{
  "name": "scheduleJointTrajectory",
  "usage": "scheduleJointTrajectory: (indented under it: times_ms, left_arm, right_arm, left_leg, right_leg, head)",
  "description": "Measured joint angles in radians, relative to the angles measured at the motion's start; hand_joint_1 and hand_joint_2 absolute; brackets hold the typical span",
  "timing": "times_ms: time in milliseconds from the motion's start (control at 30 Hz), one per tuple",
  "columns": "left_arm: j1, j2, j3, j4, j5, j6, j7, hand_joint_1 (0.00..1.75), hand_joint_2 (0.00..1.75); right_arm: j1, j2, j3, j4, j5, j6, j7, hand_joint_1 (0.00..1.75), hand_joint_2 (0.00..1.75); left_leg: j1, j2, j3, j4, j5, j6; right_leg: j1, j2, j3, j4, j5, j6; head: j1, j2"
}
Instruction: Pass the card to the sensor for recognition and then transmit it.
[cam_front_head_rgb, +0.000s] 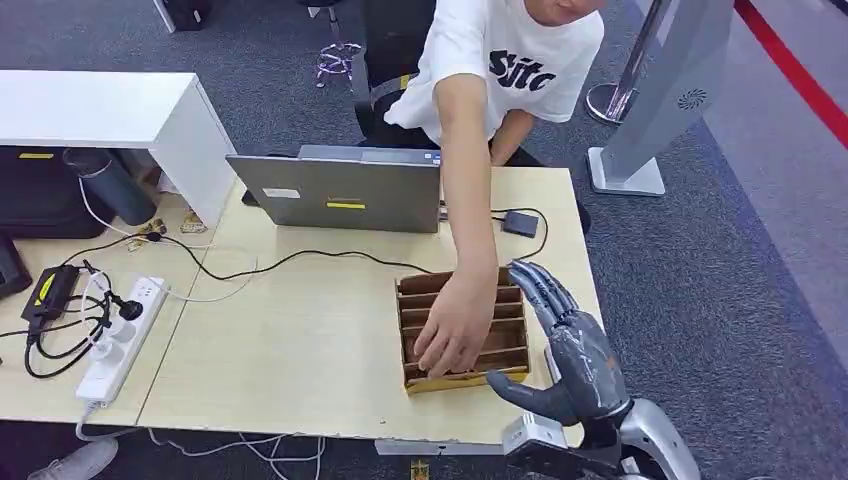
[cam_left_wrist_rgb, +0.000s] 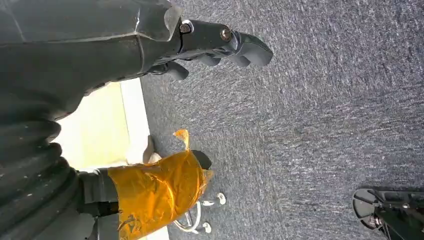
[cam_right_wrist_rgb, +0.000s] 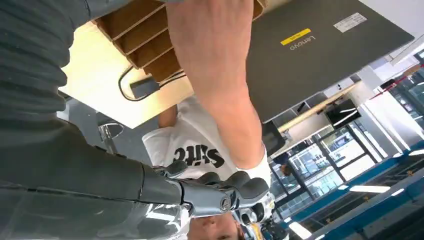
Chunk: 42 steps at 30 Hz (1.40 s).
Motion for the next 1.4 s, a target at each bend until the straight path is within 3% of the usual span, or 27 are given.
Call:
scheduleJointTrajectory:
  times_ms: [567,767,1000,1133,1400]
  left_arm:
    - [0.0,0.0,0.015,-0.001,-0.006,0.0,0.002,0.0,1.75]
    - [0.0,0.0,0.026,-0.003,-0.016,0.001,0.01,0.0,1.75]
    - [0.0,-0.003,0.063,-0.019,-0.021,0.008,0.027,0.0,1.75]
    - [0.0,-0.005,0.084,-0.026,-0.03,0.008,0.035,0.0,1.75]
    - [-0.002,-0.005,0.107,-0.031,-0.048,0.008,0.035,0.0,1.75]
  right_arm:
    - [0.0,0.001,0.0,-0.001,0.012,0.001,0.011,0.0,1.75]
    - [0.01,0.0,-0.008,-0.005,0.075,0.018,0.069,0.0,1.75]
    - [0.04,-0.042,-0.011,0.015,0.212,0.147,0.28,0.0,1.75]
    - [0.043,-0.07,-0.01,0.039,0.201,0.182,0.31,0.0,1.75]
    - [0.027,-0.103,0.014,0.074,0.166,0.219,0.293,0.0,1.75]
  left_leg:
    - [0.0,0.0,0.0,0.0,0.0,0.0]
    - [0.0,0.0,0.0,0.0,0.0,0.0]
    - [0.0,0.0,0.0,0.0,0.0,0.0]
    - [0.0,0.0,0.0,0.0,0.0,0.0]
    - [0.0,0.0,0.0,0.0,0.0,0.0]
  right_leg:
    - [0.0,0.0,0.0,0.0,0.0,0.0]
    - [0.0,0.0,0.0,0.0,0.0,0.0]
    - [0.0,0.0,0.0,0.0,0.0,0.0]
    - [0.0,0.0,0.0,0.0,0.0,0.0]
    - [0.0,0.0,0.0,0.0,0.0,0.0]
  head:
    - [0.0,0.0]
    - [0.0,0.0]
    - [0.0,0.0]
    - [0.0,0.0]
    - [0.0,0.0]
